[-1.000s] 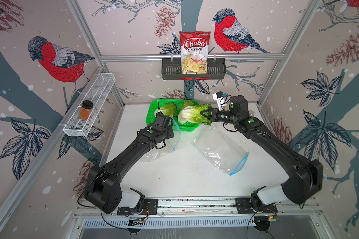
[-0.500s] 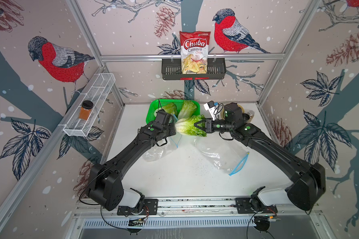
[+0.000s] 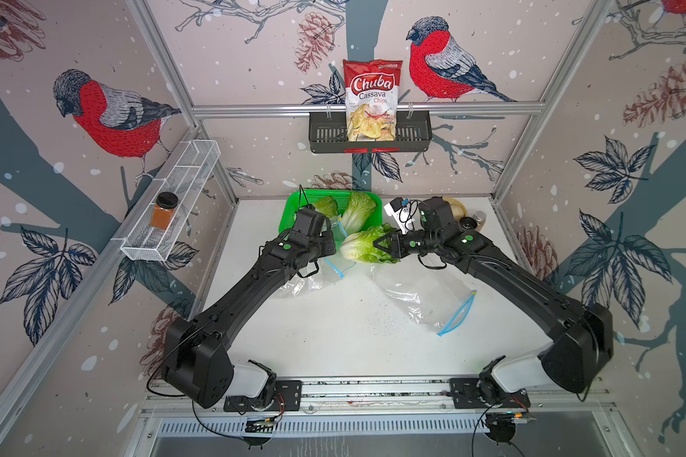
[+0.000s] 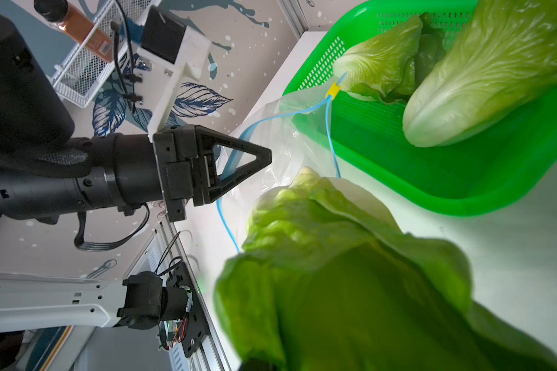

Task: Put the chinese cabbages into a zipper bag and zip it
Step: Place the Chinese cabbage in the zipper food storage bag.

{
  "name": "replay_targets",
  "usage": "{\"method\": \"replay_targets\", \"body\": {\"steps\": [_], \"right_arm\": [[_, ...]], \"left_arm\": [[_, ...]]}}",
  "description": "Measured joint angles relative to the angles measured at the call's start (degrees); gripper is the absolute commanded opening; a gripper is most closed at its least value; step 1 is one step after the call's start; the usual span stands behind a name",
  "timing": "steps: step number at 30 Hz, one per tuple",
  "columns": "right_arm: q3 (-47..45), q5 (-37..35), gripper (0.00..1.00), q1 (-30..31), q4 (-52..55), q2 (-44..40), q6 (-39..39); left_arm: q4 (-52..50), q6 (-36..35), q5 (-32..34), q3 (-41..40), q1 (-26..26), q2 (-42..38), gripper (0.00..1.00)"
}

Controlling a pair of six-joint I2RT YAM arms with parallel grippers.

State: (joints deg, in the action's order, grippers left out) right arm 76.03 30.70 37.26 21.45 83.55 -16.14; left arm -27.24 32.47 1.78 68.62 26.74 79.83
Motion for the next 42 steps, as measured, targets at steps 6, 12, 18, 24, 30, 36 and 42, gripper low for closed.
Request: {"method": "replay_targets", "body": {"steps": [6,12,18,24,30,36,42], "right_arm": [[3.21,-1.57,0.0,3.08,0.74,2.82,4.2],[3.32,-4.96,0.0,3.56,3.26,4.24,6.47],[4.0,-5.11,0.0,3.8,2.19,5.33,7.15],[1.62,-4.09,0.0,4.66,-1.25,7.23,6.73],[2.32,-3.48,0.02,5.33,-2.38,8.07,6.71],[2.05,-2.16,0.03,5.75,-6.91,10.93,3.82],[3.13,-2.14,0.11,6.56,-7.43,13.07,3.78]], "left_arm": [[-0.02,-1.33,-2.05,1.36,0.0,0.24,0.0],[-0.04,-2.29,-4.26,2.67,0.0,0.96,0.0],[-0.02,-2.43,-7.52,2.97,0.28,1.38,0.0],[0.0,-2.25,-9.16,3.45,0.39,1.62,0.0],[0.24,-0.79,-9.7,3.48,0.42,1.6,0.0],[1.25,1.01,-10.16,2.78,0.44,1.29,0.0],[1.51,2.84,-10.78,2.62,0.44,0.98,0.0]]}}
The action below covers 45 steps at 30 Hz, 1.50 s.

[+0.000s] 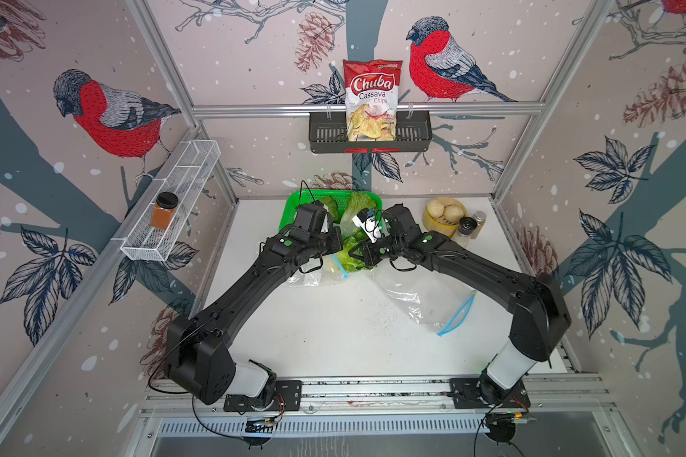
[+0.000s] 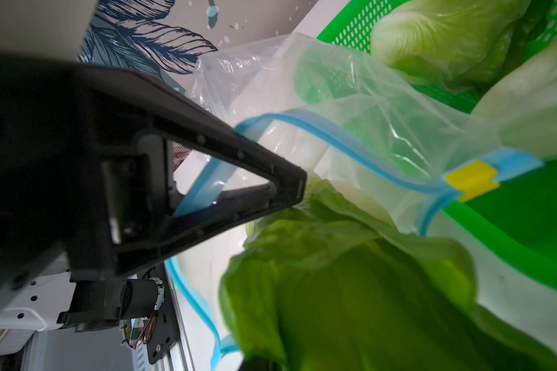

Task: Put the chinese cabbages into a zipper bag and zip it
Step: Place the Chinese cabbage in the zipper food storage bag.

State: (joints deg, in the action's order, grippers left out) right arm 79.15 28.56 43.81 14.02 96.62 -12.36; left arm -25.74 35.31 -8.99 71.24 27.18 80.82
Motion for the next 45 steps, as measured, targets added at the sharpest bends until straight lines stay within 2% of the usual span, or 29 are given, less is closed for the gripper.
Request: {"method": "replay_targets", "body": {"steps": [5,6,9,11,14,18,22,28,32,39,45], "right_arm": [[-0.17,0.57,0.16,0.13,-3.06,1.97,-1.57],[0.0,0.57,0.22,0.28,-2.93,2.6,-1.64],[0.68,0.59,0.27,0.39,-1.77,3.19,-1.44],[1.2,0.57,0.35,0.37,-1.51,2.89,-1.33],[1.62,0.55,0.38,0.31,-0.39,1.66,-1.07],[1.62,0.46,0.47,0.28,0.55,-1.22,-1.05],[-0.09,0.42,0.51,-0.76,0.37,-6.49,-2.21],[-10.05,-0.55,0.54,-9.97,-3.43,-14.27,-14.88],[-15.47,-1.31,0.54,-13.29,-2.75,-15.65,-22.53],[-18.56,-0.17,0.54,-14.19,-2.45,-9.99,-29.99],[-19.15,4.13,0.51,-14.08,-6.03,-4.28,-34.8]], "left_arm": [[1.27,0.74,0.09,-0.52,0.0,-0.52,0.0],[1.27,0.96,0.09,-0.61,0.0,-0.55,0.0],[1.42,2.14,0.09,-1.07,0.0,-0.87,0.0],[1.81,2.58,0.26,-1.77,0.0,-1.4,0.0],[2.89,3.72,0.26,-2.69,0.0,-2.19,0.0],[4.52,5.18,0.68,-4.44,-0.15,-3.67,0.0],[6.19,6.69,0.7,-6.34,-0.35,-4.81,0.0],[7.06,8.13,1.51,-6.84,-0.39,-5.46,0.0],[7.08,9.33,1.7,-6.95,-0.44,-5.68,0.0],[7.15,11.54,3.04,-6.95,-0.44,-6.16,0.0],[7.78,14.19,2.99,-7.32,-0.44,-6.4,0.0]]}}
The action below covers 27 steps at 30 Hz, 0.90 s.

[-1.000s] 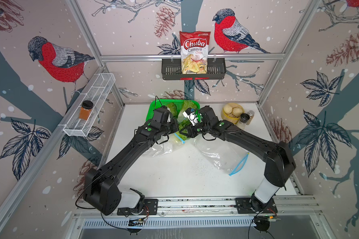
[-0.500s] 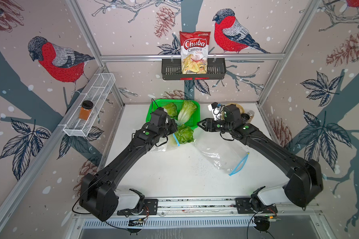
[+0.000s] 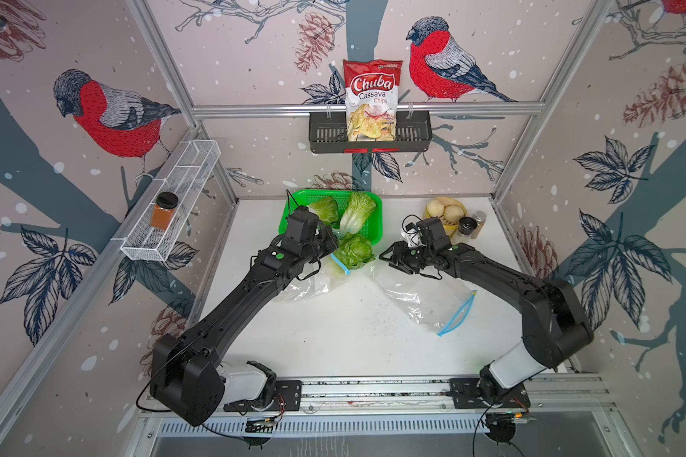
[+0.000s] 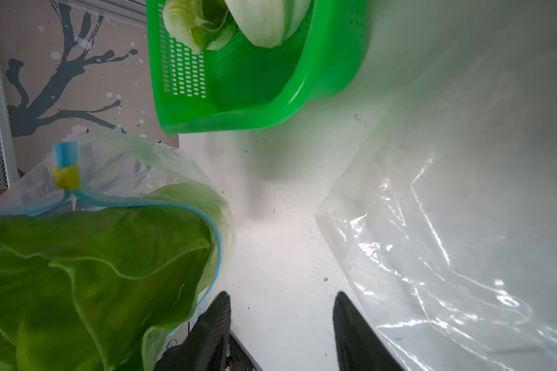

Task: Put the chinese cabbages into a zipper bag and zip it
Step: Place the Chinese cabbage in the zipper food storage bag, then adjust the zipper food storage bag at the center of the board.

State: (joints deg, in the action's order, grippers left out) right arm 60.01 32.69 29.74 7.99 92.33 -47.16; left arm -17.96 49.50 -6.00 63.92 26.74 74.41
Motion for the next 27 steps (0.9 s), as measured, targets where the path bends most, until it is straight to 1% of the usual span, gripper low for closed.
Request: {"method": "replay_targets", "body": {"steps": [9,15,21,27], "right_arm": [[-0.72,6.49,0.48,0.72,-8.68,5.33,-8.74],[-1.81,9.05,0.48,1.27,-14.36,6.01,-13.4],[-0.83,9.92,0.47,1.66,-17.77,6.54,-16.0],[0.5,10.71,0.42,2.08,-19.12,8.63,-17.68]], "left_arm": [[2.38,3.34,0.07,-0.57,0.0,-0.28,0.0],[3.17,5.68,0.2,-0.7,0.0,-0.35,0.0],[4.44,6.51,0.04,-1.27,0.0,-0.37,0.0],[6.99,8.98,-0.52,-2.21,0.0,-0.42,0.0]]}}
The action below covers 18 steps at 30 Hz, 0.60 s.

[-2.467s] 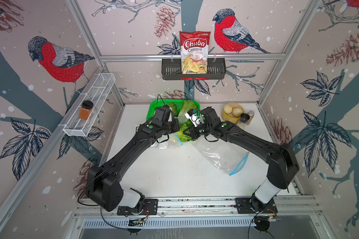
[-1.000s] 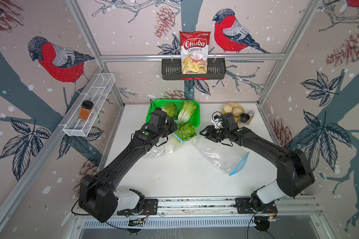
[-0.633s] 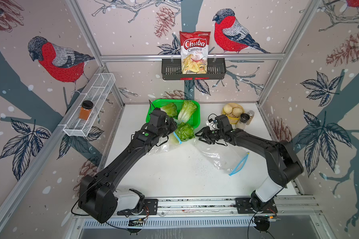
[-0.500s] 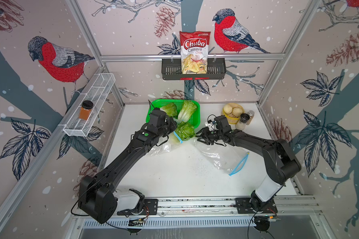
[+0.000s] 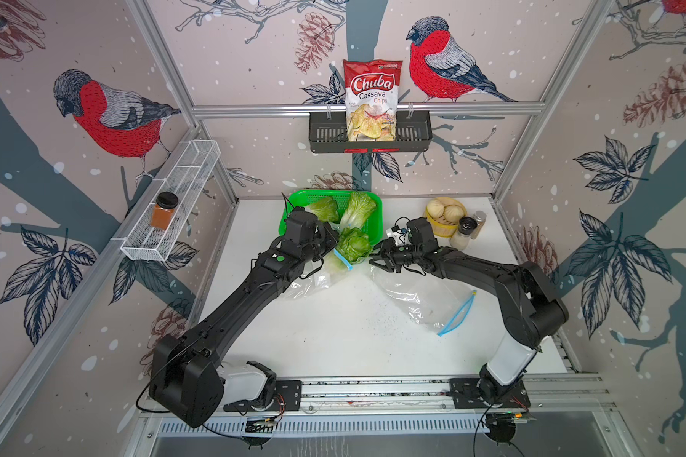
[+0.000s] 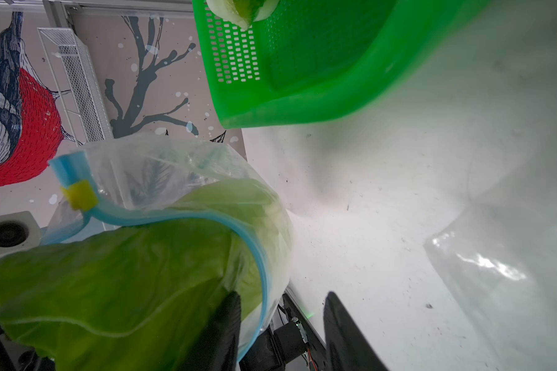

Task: Put the chinese cabbages into a zipper bag and zip it
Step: Adjust the zipper food storage bag at the center of the board.

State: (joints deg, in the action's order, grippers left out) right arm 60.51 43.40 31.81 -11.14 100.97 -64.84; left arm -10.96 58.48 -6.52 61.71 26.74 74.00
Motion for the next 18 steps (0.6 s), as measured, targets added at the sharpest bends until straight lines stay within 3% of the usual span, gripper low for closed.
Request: {"method": "replay_targets", "body": {"steps": [11,18], "right_arm": [[3.45,0.09,0.28,1.14,-1.2,3.76,-1.31],[4.39,0.11,0.1,1.11,-0.72,4.31,-1.2]], "left_arm": [[2.08,2.16,-0.94,-0.61,0.0,-0.52,0.0],[2.1,2.75,-0.96,-0.61,0.0,-0.59,0.0]]}}
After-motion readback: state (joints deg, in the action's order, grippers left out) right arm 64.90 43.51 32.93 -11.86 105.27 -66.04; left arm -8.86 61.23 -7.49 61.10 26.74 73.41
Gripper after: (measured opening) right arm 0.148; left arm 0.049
